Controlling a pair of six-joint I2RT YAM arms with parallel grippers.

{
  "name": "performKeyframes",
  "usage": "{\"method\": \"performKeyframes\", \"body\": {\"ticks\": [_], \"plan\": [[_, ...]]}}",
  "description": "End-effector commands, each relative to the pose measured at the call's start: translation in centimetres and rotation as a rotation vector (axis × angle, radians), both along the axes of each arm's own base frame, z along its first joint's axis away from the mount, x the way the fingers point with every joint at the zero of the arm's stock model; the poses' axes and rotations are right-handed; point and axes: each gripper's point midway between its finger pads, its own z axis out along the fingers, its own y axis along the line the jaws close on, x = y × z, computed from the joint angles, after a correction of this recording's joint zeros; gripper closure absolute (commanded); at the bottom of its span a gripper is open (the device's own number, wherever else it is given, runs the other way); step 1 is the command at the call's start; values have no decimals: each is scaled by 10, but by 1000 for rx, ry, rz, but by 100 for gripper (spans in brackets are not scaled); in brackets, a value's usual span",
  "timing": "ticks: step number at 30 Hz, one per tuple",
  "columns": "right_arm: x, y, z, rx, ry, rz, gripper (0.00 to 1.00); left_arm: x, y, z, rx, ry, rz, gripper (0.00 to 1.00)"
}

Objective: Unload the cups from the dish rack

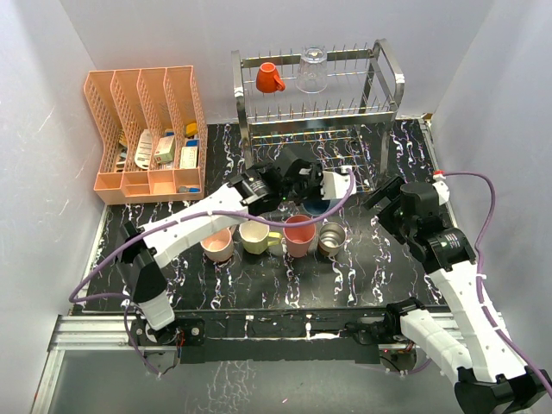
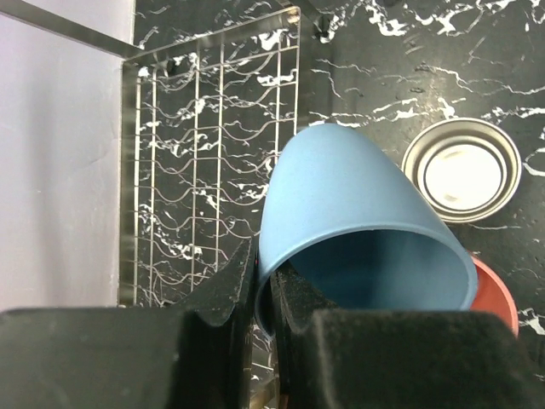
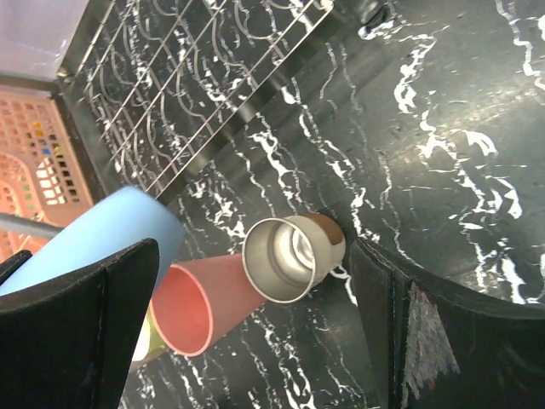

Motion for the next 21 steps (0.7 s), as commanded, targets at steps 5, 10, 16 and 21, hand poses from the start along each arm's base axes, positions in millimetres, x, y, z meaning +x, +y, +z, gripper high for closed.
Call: {"method": "performKeyframes", "body": {"ticks": [5,10,16,21], "plan": [[16,-34,25,-161,-70,-113,2,9,-1,-35,176,163,46,100],[23,-41,41,-208,-99,-127,2,28,-12,-43,199,200,73,100],[23,-45,47,-224,-113,-135,2,32,-7,-68,318,256,84,100],[21,-48,48,-231,-118,-146,2,43,3,-89,393,251,128,100]]}}
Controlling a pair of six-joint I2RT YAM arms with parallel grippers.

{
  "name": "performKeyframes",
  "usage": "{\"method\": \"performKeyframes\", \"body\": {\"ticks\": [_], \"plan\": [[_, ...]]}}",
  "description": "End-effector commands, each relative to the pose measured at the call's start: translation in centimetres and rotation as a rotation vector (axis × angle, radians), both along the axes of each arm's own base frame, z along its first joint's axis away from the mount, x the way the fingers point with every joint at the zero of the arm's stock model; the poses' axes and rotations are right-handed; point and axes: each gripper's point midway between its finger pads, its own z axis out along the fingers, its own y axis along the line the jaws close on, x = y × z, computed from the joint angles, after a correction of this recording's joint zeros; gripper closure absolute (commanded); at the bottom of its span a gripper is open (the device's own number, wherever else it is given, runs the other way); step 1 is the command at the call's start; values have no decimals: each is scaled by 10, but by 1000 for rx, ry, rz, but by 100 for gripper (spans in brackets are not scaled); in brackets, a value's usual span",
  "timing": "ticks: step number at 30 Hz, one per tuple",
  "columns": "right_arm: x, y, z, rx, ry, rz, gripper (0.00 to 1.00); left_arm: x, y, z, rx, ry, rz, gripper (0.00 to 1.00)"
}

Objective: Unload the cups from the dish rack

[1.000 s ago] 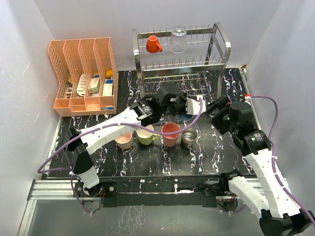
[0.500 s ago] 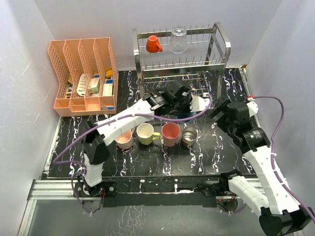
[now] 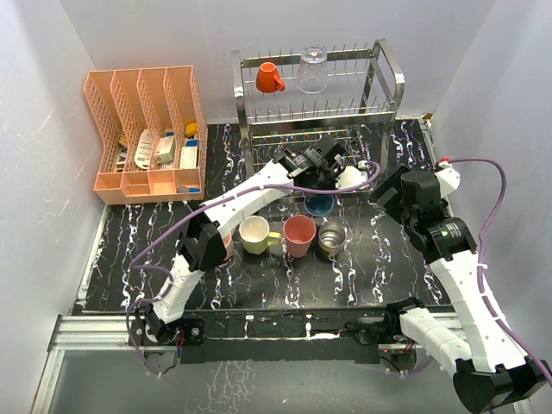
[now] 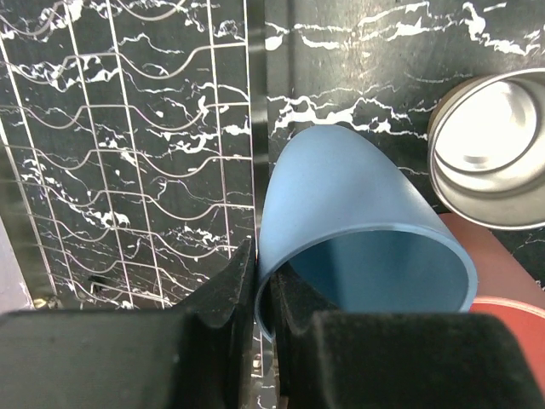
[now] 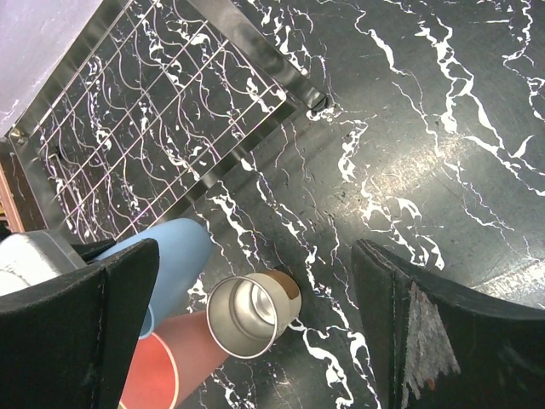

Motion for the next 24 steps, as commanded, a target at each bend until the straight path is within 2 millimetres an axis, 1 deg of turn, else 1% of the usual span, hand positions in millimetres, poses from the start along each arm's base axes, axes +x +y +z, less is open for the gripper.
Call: {"method": "performKeyframes", "body": {"ticks": [1,2,4,7,12,14,17,20,22,24], "plan": [[5,-10,32,-18,-102,-37,2,4,19,-2,84,-7,36,100],[5,-11,34,-21,-105,-39,2,6,21,-10,103,3,44,100],[6,-12,38,-30,-113,-45,2,5,23,-17,119,25,50,100],[7,-16,46,-43,-128,-56,2,-1,24,-28,134,70,37,100],[10,-19,62,-53,-158,-70,2,0,27,-39,146,100,46,99],[11,-19,65,-55,-163,-72,2,5,28,-39,138,98,62,85],[13,-19,71,-57,-173,-74,2,10,26,-32,105,81,74,60],[16,-18,78,-52,-192,-72,2,16,21,-18,56,36,77,44],[17,-18,85,-49,-210,-69,2,21,16,-3,14,-1,76,34],[20,-16,93,-52,-234,-57,2,26,12,15,-27,-44,80,28]]}}
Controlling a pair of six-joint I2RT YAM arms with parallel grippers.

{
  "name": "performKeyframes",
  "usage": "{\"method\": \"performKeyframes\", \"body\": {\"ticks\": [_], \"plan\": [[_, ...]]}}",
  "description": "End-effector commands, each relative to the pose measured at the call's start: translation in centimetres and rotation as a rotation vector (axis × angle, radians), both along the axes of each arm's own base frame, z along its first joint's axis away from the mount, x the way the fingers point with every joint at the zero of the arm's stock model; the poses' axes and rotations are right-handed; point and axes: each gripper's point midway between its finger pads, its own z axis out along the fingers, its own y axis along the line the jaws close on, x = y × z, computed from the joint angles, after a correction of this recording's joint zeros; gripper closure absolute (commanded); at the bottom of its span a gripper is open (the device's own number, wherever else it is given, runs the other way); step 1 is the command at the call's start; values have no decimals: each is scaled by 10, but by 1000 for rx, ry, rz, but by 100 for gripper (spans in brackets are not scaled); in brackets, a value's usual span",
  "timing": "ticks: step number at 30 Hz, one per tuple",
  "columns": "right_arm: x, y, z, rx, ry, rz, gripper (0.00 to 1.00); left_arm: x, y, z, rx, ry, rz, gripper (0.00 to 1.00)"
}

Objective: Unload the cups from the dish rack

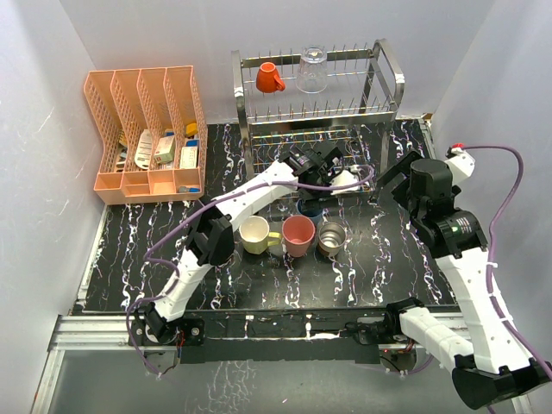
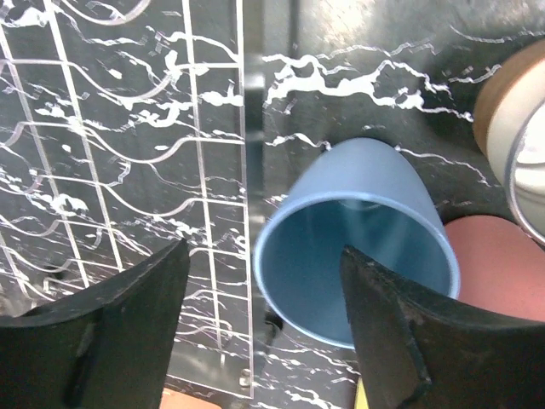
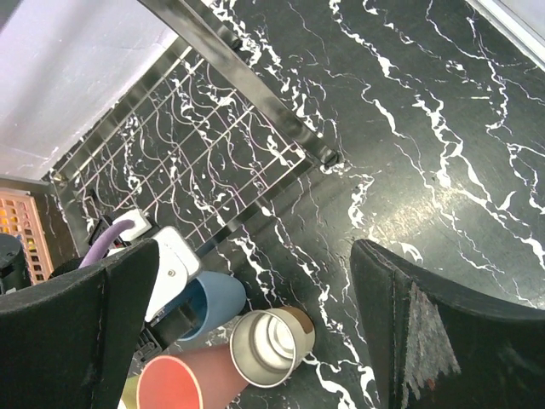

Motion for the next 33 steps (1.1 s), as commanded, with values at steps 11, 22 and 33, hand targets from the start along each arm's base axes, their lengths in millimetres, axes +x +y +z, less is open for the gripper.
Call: {"method": "performKeyframes", "body": {"ticks": [11,22,33], "plan": [[45,30,171,-123,-392,235,2,-66,41,167,-267,-43,-73,3],[123,114,236,-178,-521,644,2,-109,163,209,-507,55,166,3],[200,146,231,-213,-557,734,2,-117,204,179,-503,81,313,3]]}}
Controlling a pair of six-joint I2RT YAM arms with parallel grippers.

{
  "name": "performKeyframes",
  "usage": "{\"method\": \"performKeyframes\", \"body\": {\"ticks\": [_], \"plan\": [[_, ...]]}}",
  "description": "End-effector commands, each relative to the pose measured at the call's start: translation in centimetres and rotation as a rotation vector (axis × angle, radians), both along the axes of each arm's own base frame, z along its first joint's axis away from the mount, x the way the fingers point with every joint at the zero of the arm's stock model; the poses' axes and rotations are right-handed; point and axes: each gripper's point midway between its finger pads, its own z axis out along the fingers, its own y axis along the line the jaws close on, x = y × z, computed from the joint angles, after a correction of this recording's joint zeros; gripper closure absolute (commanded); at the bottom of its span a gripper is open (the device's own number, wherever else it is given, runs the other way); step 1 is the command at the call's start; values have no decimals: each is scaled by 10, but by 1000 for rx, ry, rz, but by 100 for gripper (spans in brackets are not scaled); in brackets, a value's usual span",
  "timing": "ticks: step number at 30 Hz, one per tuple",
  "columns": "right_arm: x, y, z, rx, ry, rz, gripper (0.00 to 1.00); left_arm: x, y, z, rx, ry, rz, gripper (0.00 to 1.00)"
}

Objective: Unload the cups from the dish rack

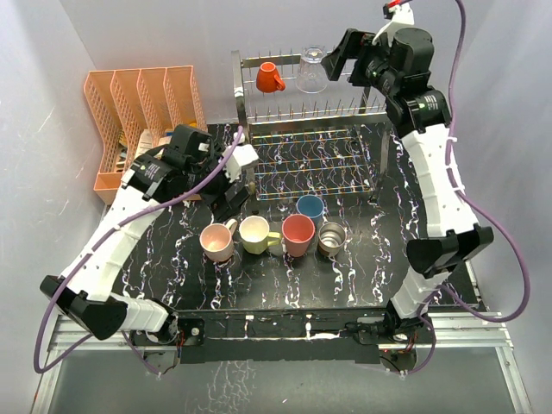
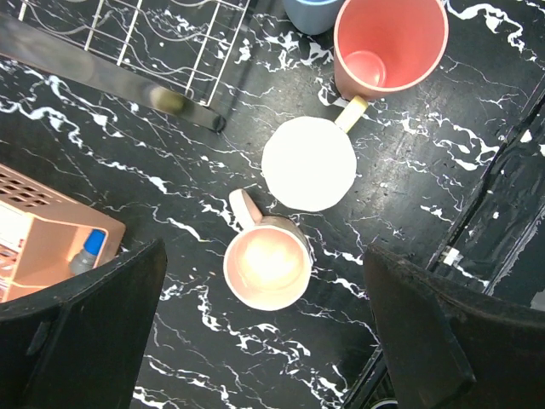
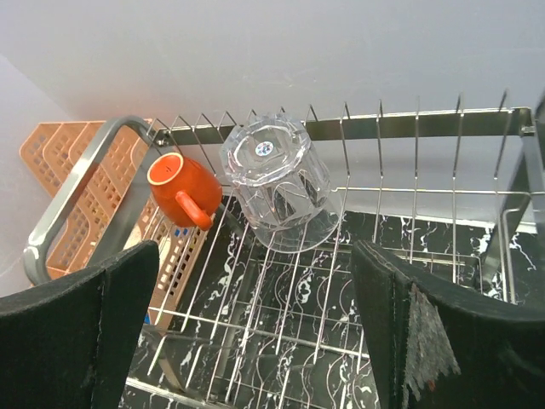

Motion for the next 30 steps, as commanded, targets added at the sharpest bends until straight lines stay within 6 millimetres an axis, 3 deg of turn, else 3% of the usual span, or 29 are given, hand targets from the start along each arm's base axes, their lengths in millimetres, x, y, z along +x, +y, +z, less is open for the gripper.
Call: {"method": "performKeyframes", "body": {"ticks": [1,9,20,26,30], "plan": [[13,12,26,-16,-128,60,2,-14,3,7,-55,-1,14,3],[42,43,6,-60,-138,125,2,-23,9,6,-54,-13,3,3],[85,66,-44,-186,-118,49,2,-23,5,14,-79,-24,-3,3],[96,78,-50,-264,-162,-18,2,-24,5,16,-82,-27,-7,3],[97,75,-43,-260,-183,-50,11,-23,4,17,-87,-32,-7,3]]}}
